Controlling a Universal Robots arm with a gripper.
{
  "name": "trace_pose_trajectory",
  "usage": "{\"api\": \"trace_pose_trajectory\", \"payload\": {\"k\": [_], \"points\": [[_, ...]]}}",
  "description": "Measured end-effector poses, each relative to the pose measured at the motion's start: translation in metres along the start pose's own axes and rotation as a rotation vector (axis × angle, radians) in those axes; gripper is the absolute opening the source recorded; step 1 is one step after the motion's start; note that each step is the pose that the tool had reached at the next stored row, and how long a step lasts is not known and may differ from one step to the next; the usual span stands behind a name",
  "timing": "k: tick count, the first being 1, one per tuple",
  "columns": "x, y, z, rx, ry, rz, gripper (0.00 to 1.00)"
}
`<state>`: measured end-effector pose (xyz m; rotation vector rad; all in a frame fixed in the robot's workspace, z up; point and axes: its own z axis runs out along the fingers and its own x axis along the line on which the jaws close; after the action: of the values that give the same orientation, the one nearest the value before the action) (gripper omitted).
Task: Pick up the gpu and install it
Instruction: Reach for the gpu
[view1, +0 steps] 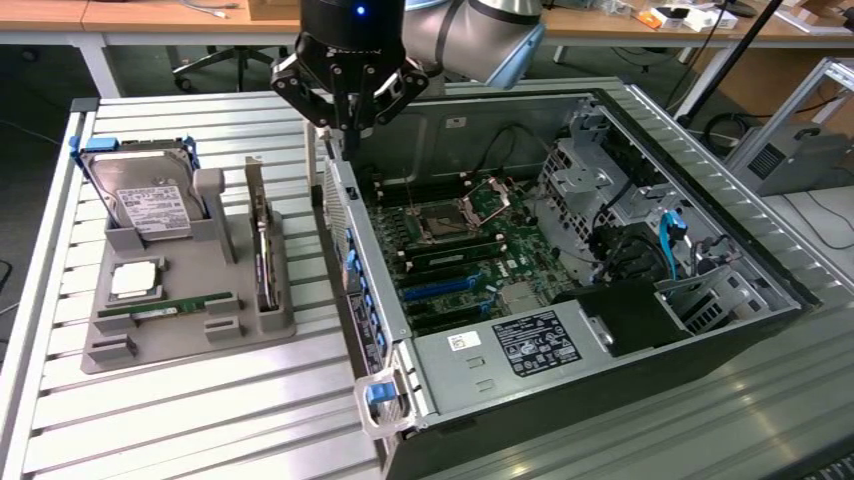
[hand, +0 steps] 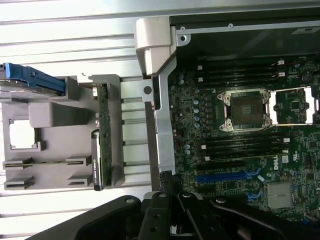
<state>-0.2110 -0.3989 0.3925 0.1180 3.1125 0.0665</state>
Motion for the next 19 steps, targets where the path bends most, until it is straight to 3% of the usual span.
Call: {"api": "trace_pose_trajectory", "payload": {"k": [19], "points": [[0.0055,-0.0004,-0.0001,0.0002,0.0000,0.000,0.11]]}}
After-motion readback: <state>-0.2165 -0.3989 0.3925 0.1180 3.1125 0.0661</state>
